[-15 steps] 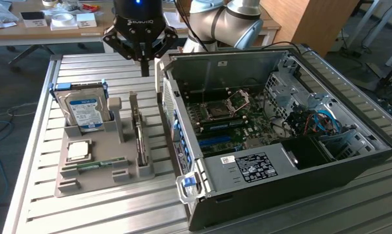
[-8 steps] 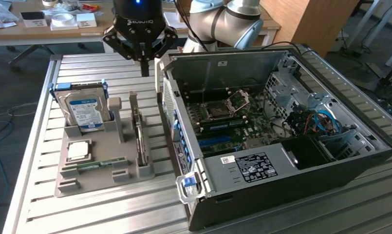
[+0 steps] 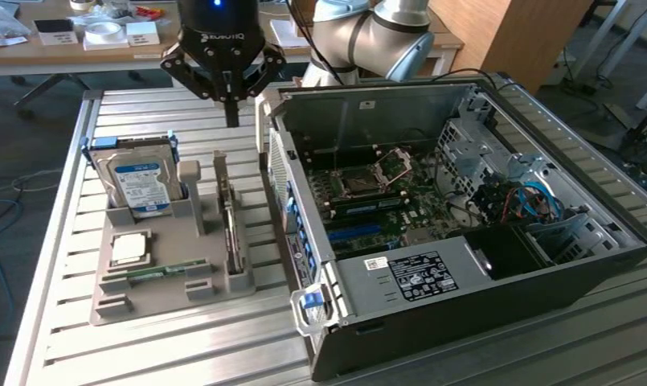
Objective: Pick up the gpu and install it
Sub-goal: 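Reach for the gpu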
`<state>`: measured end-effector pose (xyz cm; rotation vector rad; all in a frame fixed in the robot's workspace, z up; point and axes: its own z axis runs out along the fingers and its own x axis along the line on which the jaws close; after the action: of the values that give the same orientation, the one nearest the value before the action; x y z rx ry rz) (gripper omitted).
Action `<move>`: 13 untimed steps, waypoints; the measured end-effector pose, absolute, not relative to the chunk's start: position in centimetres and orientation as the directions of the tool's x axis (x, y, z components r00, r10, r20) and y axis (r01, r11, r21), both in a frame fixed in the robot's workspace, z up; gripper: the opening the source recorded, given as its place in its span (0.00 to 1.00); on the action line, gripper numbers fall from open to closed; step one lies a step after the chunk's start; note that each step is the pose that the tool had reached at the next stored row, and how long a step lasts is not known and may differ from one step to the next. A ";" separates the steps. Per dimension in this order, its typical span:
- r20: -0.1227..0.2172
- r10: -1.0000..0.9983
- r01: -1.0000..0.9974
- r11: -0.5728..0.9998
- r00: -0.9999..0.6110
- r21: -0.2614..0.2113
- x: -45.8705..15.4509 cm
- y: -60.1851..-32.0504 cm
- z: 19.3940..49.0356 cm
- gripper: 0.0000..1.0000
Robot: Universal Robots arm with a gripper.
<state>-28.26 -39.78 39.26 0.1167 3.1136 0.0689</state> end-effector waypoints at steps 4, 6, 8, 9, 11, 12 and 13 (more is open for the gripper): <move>-0.023 0.075 0.074 0.996 -0.997 0.045 -29.2 -39.8 39.2 0.11; -0.023 0.075 0.074 0.996 -0.997 0.045 -29.5 -39.8 39.2 0.11; -0.023 0.075 0.074 0.996 -0.997 0.045 -29.8 -39.8 39.2 0.11; -0.023 0.075 0.074 0.996 -0.997 0.045 -29.9 -39.8 39.2 0.11; -0.023 0.075 0.074 0.996 -0.997 0.045 -30.1 -39.8 39.1 0.11; -0.023 0.075 0.074 0.996 -0.997 0.045 -30.1 -39.8 39.1 0.11; -0.023 0.075 0.074 0.996 -0.997 0.045 -30.1 -39.8 39.1 0.11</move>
<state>-30.09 -39.78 39.14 0.1164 3.1137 0.0689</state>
